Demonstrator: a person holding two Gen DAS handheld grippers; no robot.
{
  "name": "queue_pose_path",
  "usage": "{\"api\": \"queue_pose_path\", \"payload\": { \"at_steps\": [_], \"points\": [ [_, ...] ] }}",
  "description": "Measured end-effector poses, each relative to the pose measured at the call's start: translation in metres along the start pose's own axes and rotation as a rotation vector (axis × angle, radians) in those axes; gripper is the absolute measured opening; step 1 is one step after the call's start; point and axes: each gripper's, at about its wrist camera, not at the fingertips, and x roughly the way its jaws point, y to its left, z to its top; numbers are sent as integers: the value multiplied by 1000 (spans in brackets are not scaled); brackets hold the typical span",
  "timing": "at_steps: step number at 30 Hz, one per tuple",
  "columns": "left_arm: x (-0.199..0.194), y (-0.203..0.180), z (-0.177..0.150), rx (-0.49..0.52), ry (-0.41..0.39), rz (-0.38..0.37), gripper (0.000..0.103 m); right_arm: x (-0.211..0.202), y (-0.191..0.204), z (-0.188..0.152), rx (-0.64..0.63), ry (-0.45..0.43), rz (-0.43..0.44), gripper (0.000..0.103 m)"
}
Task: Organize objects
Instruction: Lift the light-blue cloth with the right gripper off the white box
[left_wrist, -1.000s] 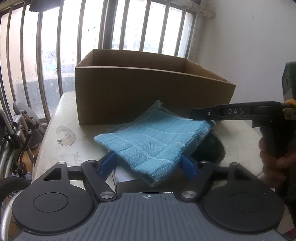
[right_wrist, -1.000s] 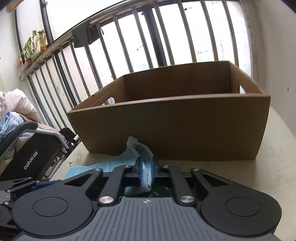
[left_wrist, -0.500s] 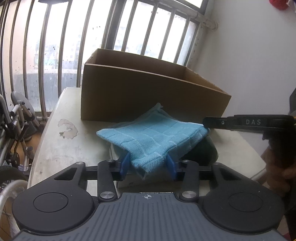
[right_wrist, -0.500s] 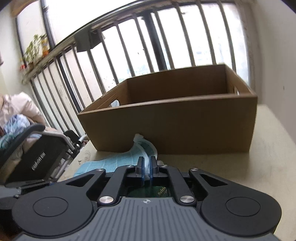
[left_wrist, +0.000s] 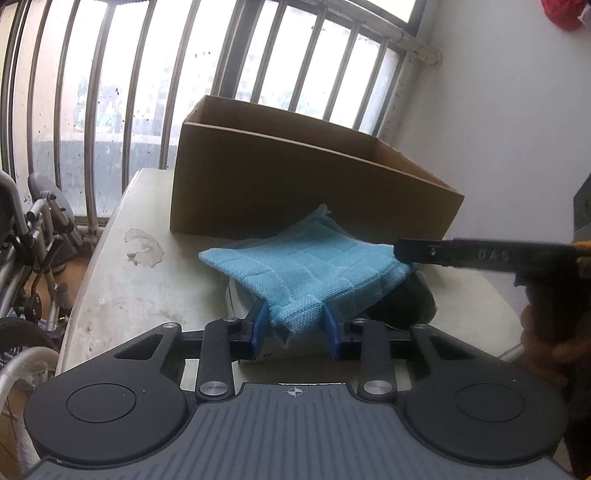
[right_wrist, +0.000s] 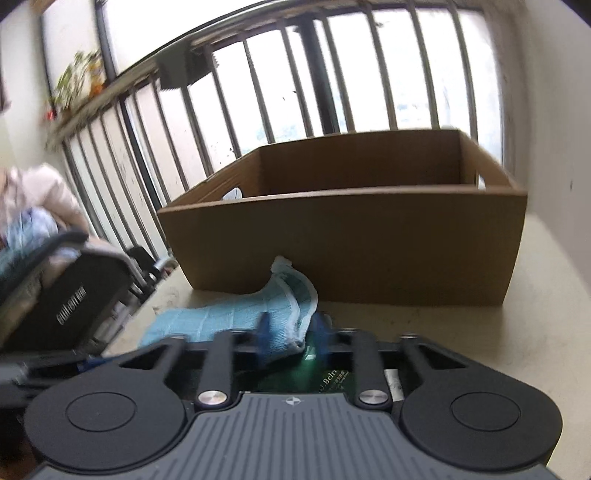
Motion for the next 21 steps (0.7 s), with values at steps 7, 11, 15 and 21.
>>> {"api": "queue_pose_path", "payload": {
  "at_steps": [7,11,15,21],
  "points": [
    [-5,11,0,-62,-8,-26,22,-18,13,0,-39,-22,38,3],
    [-15,16,-2,-81,-3,-58,22,-30,11,-4,7,0,100,3],
    [-27,21,-4,-95,11,-92,22,-42,8,-14,27,24,119,2],
    [-30,27,-5,-94,16,-94,32,-45,1,-22,1,31,75,7]
  ]
}}
